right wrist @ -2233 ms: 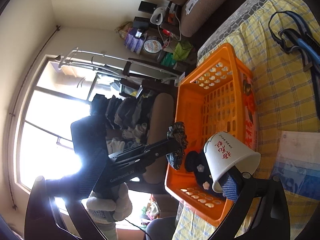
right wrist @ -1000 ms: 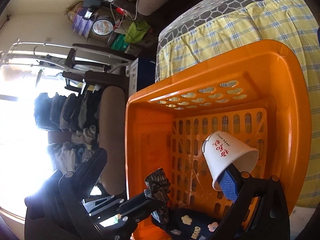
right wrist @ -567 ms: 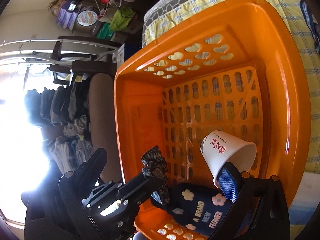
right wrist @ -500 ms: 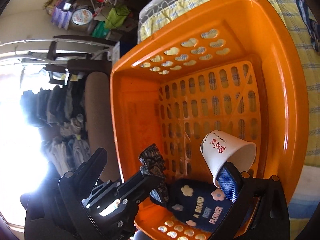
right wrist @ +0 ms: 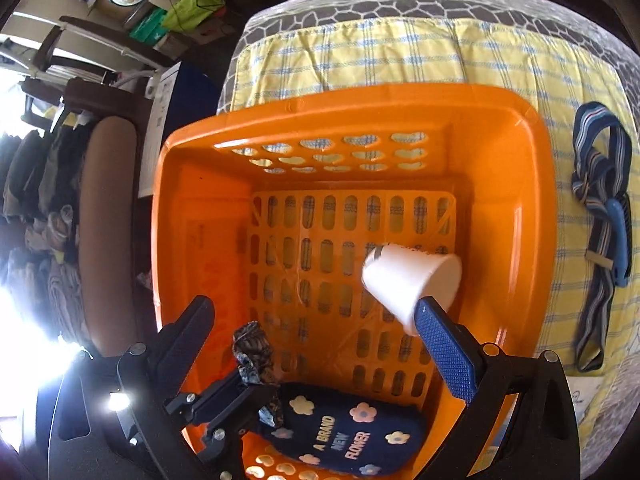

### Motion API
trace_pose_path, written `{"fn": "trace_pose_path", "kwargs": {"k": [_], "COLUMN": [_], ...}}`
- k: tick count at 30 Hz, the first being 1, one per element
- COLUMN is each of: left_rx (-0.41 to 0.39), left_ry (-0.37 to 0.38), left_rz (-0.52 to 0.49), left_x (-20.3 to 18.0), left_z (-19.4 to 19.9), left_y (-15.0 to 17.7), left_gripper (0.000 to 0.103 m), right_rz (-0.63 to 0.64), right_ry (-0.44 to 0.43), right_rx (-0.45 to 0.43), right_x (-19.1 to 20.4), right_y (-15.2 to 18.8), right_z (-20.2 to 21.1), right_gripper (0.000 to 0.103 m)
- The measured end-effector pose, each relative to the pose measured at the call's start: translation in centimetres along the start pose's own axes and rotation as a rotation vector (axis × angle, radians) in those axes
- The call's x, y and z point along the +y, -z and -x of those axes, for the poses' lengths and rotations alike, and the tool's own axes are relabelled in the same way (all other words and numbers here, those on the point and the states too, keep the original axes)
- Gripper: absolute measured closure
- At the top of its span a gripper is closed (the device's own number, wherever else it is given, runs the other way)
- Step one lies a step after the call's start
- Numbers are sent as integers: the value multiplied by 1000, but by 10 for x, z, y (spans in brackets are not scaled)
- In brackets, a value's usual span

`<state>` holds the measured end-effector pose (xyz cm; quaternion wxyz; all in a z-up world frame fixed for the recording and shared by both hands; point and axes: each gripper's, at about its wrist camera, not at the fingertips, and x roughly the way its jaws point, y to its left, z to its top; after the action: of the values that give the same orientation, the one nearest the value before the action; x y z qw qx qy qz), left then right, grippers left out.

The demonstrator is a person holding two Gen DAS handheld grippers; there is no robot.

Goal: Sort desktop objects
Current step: 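Open the left tool to drop the scrunchie while the right tool releases the cup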

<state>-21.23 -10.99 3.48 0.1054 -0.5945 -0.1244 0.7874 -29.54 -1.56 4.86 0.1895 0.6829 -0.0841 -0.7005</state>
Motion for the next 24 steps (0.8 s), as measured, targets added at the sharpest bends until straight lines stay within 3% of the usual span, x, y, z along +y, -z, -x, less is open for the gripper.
{"fn": "trace_pose_path", "kwargs": {"k": [9,17,19,24], "left_rx": [11,48,55,35], "left_ry": [-23,-81,-107,-113], "left_rz": [12,-17,-23,-13], "left_x": [-16,-31,-32,-31], "left_z": [-15,-41,-43,-31], "left_y": [-15,-21,-21,-16], "left_gripper": [91,91,86,61], "right_rz": [-8,-24,-32,-55], "right_ry": [-75,-124,-124,-116], "right_rx": [-75,-76,-76,-75], "right_x": [-15,-45,-55,-76], "right_y": [7,28,32,40], "right_z": [45,55,56,58], "right_gripper": [1,1,1,1]}}
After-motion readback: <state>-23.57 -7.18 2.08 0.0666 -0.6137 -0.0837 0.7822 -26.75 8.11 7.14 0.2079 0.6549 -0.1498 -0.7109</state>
